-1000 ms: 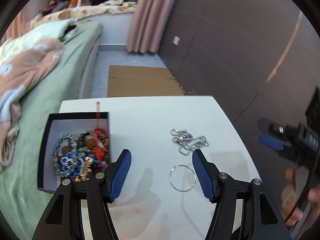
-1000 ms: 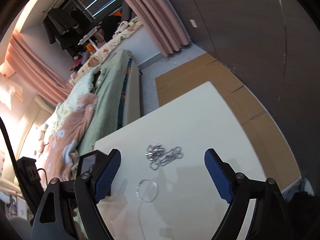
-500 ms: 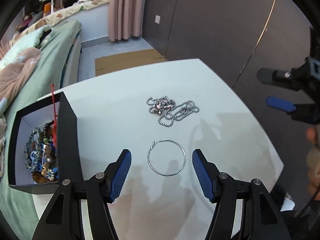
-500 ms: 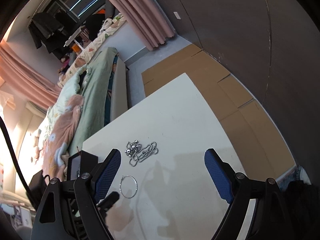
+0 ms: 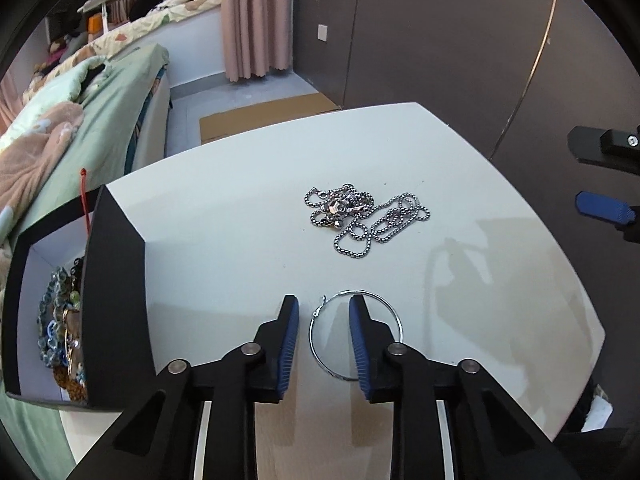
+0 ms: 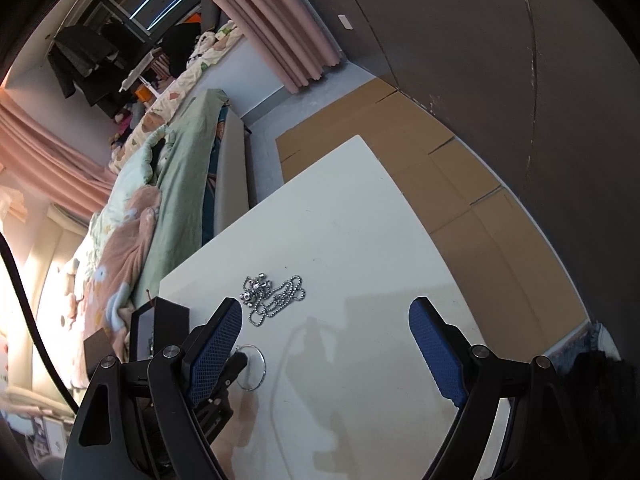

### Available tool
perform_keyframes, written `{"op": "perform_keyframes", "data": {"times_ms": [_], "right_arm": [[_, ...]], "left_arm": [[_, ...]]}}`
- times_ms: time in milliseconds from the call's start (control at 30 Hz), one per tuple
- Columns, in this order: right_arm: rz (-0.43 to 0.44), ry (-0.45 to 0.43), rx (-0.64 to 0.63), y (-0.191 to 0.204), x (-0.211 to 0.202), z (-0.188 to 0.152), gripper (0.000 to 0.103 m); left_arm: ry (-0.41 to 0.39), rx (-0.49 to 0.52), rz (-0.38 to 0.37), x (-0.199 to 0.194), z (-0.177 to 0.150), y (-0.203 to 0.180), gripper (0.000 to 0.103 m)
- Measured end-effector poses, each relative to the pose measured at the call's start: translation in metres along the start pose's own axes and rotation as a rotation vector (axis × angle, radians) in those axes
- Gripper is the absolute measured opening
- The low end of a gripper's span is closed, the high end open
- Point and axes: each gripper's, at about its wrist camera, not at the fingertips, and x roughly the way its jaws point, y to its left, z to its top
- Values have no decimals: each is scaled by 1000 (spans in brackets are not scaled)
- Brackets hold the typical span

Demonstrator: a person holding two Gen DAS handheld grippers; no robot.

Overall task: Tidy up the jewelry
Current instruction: 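Move the left gripper to the silver hoop earring and grasp it, then carry the hoop into the box with the left gripper while the right gripper grasps the silver chains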

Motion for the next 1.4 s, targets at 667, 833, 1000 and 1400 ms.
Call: {"op": "perform_keyframes", "data": {"times_ms": [667,833,1000,1400], "right_arm": [[-33,51,-24,8,19,-5,86],[-46,47,-20,11,24,-4,86],[-61,38,-19,16,29,-3,86],[-55,41,-47,33,46,-1,85]], "left_arm": [[-45,-66,-28,-24,11,13,2],[-87,-98,-60,-45,18,21,2],[-128,-142,-83,-66,23,36,2],[-212,-238,-97,-103,29,82,2]]}}
